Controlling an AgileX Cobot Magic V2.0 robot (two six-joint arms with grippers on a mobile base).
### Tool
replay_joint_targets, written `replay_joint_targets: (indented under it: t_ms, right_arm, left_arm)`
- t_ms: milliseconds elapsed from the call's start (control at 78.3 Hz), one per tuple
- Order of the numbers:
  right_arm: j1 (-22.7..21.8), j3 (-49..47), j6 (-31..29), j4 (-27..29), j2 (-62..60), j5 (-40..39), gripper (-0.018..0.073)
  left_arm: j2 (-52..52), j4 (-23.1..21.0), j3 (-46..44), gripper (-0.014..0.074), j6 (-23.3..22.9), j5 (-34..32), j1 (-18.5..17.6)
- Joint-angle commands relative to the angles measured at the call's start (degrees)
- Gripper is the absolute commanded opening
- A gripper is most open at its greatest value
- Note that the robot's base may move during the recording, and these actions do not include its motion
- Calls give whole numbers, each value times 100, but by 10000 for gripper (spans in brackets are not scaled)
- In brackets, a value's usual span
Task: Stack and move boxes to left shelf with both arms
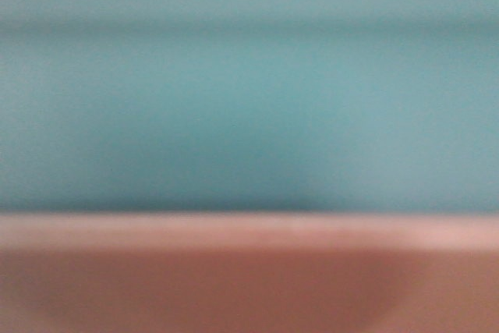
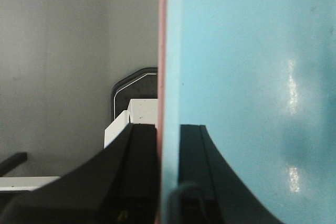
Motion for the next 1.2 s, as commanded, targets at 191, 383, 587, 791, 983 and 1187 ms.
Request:
replay_joint_targets:
  t_ms: [191, 383, 587, 791, 983, 1187]
  right_arm:
    - [48, -252, 42, 53, -174, -389, 57]
    - [48, -252, 42, 53, -174, -389, 57]
    - [48, -252, 42, 52, -174, -394, 57]
    - [48, -252, 42, 52, -174, -389, 57]
    - [48, -252, 42, 47, -174, -389, 57]
    - [48, -252, 42, 47, -174, -341, 57]
  left_arm:
    - [-191, -386, -252, -3, 14, 280, -112]
    - [-191, -386, -252, -3, 14, 280, -112]
    - [-191, -352, -252, -3, 14, 280, -100]
    - [-191, -386, -252, -3, 14, 280, -100]
    - [-191, -386, -252, -3, 14, 280, -100]
    - [-191, -386, -252, -3, 14, 269, -100]
